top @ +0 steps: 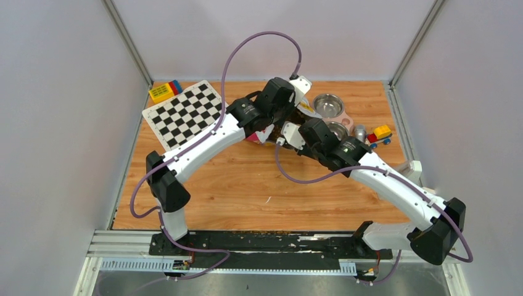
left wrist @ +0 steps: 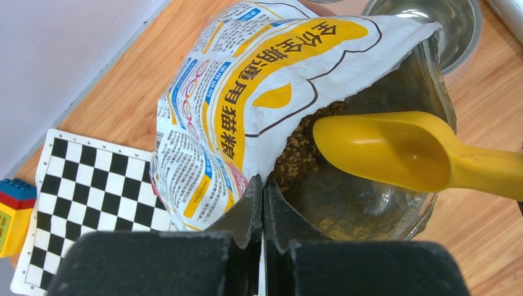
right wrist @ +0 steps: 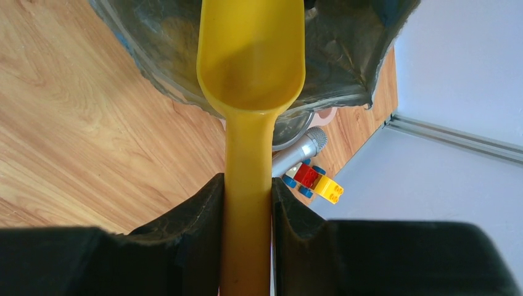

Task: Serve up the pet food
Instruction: Collect the pet food from the pet food bag.

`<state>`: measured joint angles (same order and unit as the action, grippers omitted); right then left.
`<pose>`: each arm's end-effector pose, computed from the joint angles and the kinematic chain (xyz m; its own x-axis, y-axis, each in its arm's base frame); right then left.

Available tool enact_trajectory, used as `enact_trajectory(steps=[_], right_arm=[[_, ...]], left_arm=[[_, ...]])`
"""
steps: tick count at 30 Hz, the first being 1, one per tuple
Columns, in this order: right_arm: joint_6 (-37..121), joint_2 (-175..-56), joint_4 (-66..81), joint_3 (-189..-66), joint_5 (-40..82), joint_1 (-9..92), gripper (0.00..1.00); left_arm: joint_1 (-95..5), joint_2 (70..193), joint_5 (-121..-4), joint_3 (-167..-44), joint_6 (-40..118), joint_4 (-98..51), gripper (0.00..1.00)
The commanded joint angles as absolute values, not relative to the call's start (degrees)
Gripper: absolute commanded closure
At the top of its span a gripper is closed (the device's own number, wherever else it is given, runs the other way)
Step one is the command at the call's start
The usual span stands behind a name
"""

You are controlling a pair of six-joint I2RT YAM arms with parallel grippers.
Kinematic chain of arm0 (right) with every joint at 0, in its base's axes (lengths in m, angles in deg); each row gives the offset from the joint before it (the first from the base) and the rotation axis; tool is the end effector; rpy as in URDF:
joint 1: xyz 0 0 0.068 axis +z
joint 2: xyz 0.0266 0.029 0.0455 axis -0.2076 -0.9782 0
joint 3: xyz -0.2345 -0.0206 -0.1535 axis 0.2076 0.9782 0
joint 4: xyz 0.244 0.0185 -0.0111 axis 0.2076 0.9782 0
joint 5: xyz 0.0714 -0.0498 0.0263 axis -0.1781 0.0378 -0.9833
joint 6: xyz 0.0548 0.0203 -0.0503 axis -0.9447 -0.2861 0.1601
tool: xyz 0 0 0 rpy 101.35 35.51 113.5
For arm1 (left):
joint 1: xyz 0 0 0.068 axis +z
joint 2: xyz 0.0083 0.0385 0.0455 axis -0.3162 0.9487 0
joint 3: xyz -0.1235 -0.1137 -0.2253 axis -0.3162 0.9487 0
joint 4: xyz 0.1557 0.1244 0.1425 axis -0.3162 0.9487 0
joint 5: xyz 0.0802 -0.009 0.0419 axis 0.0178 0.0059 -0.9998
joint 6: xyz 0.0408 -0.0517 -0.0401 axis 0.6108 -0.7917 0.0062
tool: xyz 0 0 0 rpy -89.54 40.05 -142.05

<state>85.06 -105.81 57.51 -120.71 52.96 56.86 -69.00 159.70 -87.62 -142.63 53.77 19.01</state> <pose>0.1920 0.1526 0.3146 -0.1833 -0.9396 -0.2890 -0.7099 0.3298 -0.6224 0.2803 -0.3109 0.3808 -0.3351 0.4813 -0.8100 0.6056 0.7686 0.2061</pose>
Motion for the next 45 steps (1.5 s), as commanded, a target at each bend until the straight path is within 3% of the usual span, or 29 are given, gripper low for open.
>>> enact_trajectory(steps=[1, 19, 45], right_arm=[[85.0, -106.7, 53.1, -120.8, 54.8, 57.2, 1.0], [84.1, -112.6, 45.7, -119.5, 53.8, 57.2, 1.0], [83.1, -112.2, 30.3, -114.9, 49.6, 57.2, 1.0]], left_arm=[[-69.7, 159.0, -86.9, -146.5, 53.5, 16.7, 1.0], [-69.6, 158.6, -85.8, -146.9, 53.3, 16.8, 1.0], [-69.6, 158.3, -86.1, -146.9, 53.1, 16.9, 1.0]])
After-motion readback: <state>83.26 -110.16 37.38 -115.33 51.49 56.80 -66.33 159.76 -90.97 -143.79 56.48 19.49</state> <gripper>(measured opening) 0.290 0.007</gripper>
